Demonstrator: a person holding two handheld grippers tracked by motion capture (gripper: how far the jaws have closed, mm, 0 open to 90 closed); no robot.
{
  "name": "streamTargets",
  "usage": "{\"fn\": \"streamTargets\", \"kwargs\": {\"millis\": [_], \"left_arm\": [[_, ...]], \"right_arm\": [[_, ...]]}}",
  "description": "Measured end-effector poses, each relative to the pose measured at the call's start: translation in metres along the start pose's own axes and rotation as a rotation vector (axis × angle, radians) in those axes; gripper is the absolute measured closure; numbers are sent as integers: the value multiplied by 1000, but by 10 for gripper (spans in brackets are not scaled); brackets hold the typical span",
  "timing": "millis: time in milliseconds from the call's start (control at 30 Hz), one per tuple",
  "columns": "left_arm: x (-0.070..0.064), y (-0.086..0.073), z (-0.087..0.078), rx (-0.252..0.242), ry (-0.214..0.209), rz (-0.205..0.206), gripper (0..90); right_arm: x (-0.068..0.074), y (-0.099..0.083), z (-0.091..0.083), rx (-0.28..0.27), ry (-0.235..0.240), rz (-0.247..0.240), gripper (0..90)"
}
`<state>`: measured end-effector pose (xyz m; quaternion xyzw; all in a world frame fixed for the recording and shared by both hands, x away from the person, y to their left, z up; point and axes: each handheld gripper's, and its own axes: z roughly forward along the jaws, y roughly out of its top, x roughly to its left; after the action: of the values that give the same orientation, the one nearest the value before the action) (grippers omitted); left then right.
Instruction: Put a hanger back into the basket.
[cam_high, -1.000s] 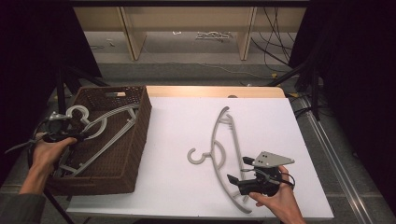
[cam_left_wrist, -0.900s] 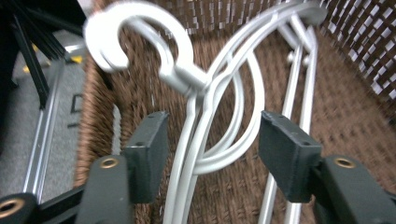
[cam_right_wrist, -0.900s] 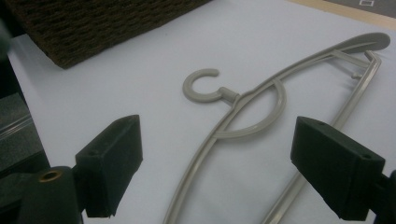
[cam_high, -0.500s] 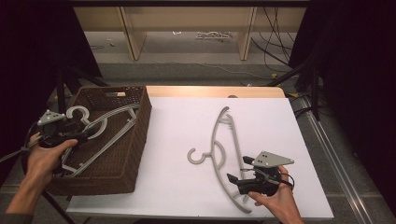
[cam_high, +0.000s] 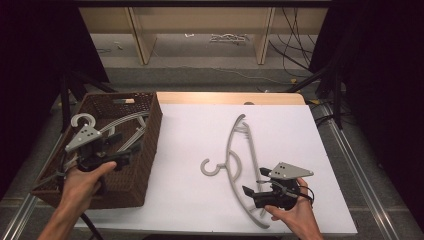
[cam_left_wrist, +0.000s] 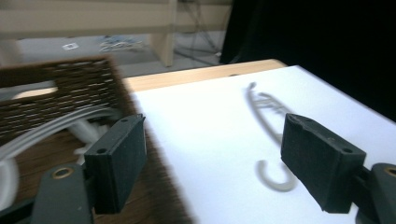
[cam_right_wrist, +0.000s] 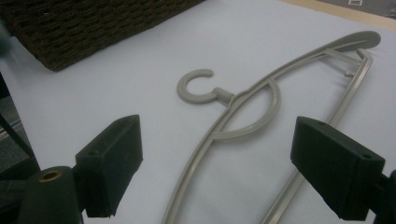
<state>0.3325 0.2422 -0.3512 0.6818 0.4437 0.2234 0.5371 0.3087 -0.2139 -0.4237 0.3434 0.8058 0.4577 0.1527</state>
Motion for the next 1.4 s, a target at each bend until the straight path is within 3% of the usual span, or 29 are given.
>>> {"fn": "streamTargets", "kwargs": {"millis": [67,233,433,700,767,867,1000,1100,1167,1233,1333,1400], "left_arm": [[-12,-5,3,-11,-24,-1,214],[-36,-20,11,-29,-92,47,206],[-56,-38,20,-33,-146,69,204],[-64,-61,25,-43,-155,73,199],[-65,-67,25,-42,-158,120,195],[-69,-77,23,-35,-160,122,186],[-70,-84,22,-47,-142,170,184],[-71,-91,23,-42,-146,146,184],[-71,-93,24,-37,-159,156,179],[-71,-94,24,-38,-143,173,172],[-70,-93,24,-36,-150,165,170],[-71,-94,24,-30,-152,165,169]], "right_arm": [[0,0,-1,1,-8,2,176],[-2,0,2,-6,3,2,176],[-2,-1,3,-2,6,17,176],[-1,-1,4,-6,-5,12,176],[-1,-1,4,-2,-6,12,175],[2,-1,5,1,5,6,176],[5,-2,7,18,-9,-14,175],[6,-3,10,47,-7,-16,170],[7,-4,14,68,-14,-16,167],[7,-5,20,97,-7,-21,167],[8,-4,30,138,-7,-37,168],[9,-3,38,194,-9,-44,168]]}}
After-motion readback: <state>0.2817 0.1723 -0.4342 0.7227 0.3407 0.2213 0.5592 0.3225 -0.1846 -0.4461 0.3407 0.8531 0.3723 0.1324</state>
